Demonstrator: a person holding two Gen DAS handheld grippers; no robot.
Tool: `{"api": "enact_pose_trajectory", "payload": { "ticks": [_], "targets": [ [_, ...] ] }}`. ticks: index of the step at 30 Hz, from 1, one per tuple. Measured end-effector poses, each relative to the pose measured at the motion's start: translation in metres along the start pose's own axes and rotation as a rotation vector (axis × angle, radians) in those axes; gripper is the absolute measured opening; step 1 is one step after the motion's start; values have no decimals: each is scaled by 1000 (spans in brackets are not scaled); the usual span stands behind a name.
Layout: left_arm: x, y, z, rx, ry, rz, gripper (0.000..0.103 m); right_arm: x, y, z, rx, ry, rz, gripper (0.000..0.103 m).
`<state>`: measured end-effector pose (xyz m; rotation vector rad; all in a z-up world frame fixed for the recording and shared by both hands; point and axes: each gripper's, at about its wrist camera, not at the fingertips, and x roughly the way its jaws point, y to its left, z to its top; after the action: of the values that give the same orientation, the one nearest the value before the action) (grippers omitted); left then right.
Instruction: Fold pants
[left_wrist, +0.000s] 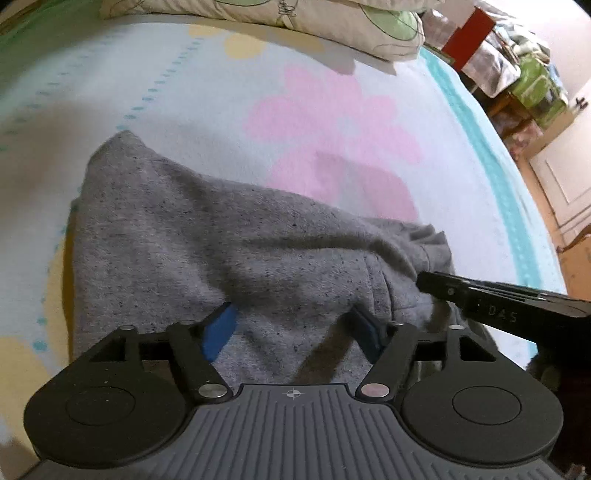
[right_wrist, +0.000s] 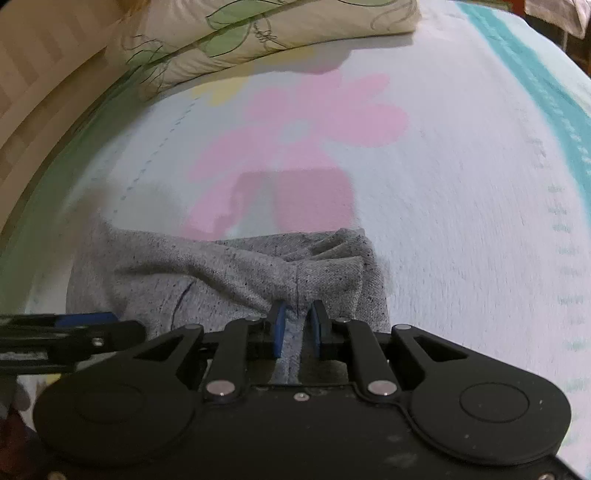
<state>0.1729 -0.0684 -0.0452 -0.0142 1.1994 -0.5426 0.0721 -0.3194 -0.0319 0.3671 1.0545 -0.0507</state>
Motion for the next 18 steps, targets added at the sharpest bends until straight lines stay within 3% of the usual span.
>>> {"api": "enact_pose_trajectory", "payload": {
  "ticks": [3,10,18],
  "targets": [
    [3,-10,0,41,15,38,76,0,3,-3,-17,-13,-7,13],
    [17,-32,-2,137,47,110,101,2,2,-5,5,-12,5,15],
    [20,-37,-4,141,41,153,102,7,-4,-3,19,-8,18,16]
  ]
}}
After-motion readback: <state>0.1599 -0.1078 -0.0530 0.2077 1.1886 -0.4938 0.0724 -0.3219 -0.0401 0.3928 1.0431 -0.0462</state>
